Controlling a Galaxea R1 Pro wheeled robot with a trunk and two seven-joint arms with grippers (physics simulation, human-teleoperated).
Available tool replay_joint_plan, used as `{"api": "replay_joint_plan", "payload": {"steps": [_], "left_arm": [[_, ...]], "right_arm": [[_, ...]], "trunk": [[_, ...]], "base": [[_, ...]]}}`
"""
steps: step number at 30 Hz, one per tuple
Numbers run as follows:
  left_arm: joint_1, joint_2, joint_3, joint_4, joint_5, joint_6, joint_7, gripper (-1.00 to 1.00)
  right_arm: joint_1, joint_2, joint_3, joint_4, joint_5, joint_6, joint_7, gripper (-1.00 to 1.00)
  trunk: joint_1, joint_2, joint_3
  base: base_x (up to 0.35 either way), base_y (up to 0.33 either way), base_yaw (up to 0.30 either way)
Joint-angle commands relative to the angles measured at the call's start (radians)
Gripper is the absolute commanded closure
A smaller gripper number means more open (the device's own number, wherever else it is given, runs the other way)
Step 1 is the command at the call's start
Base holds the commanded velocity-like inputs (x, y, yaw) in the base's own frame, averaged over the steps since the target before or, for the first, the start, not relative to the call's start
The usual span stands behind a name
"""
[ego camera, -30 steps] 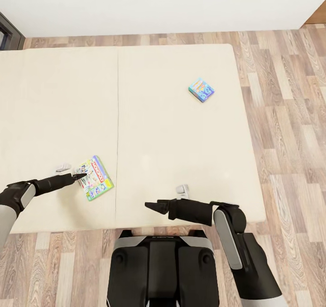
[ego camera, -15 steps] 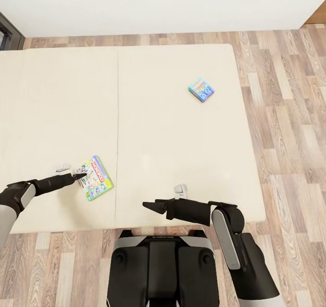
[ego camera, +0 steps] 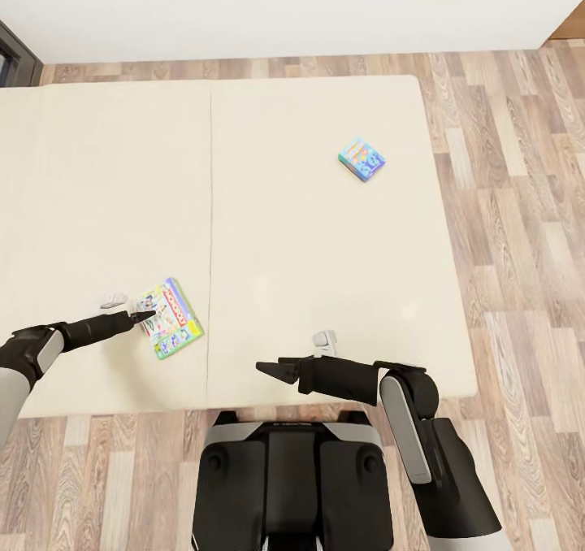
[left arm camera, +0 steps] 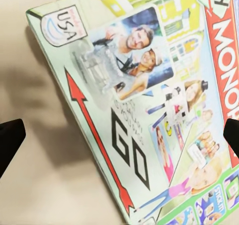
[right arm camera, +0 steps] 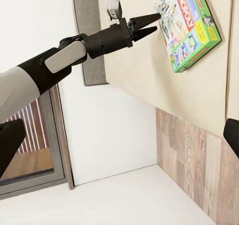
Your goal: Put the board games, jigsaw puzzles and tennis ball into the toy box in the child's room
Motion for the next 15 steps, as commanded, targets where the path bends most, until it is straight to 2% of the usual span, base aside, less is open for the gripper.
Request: {"api": "replay_joint_plan", "payload": {"steps": [1, 15], "left_arm": [[0.0, 0.0, 0.005, 0.0, 0.001, 0.011, -0.003, -1.0], [0.0, 0.0, 0.007, -0.003, 0.001, 0.017, 0.002, -1.0]], "right_arm": [[0.0, 0.001, -0.001, 0.0, 0.004, 0.004, 0.005, -1.0], [0.0, 0.001, 0.0, 0.0, 0.004, 0.003, 0.005, -1.0]], "trunk": [[0.001, -0.002, -0.003], [0.001, -0.002, -0.024]], "base": [[0.0, 0.0, 0.0], [0.0, 0.0, 0.0]]}}
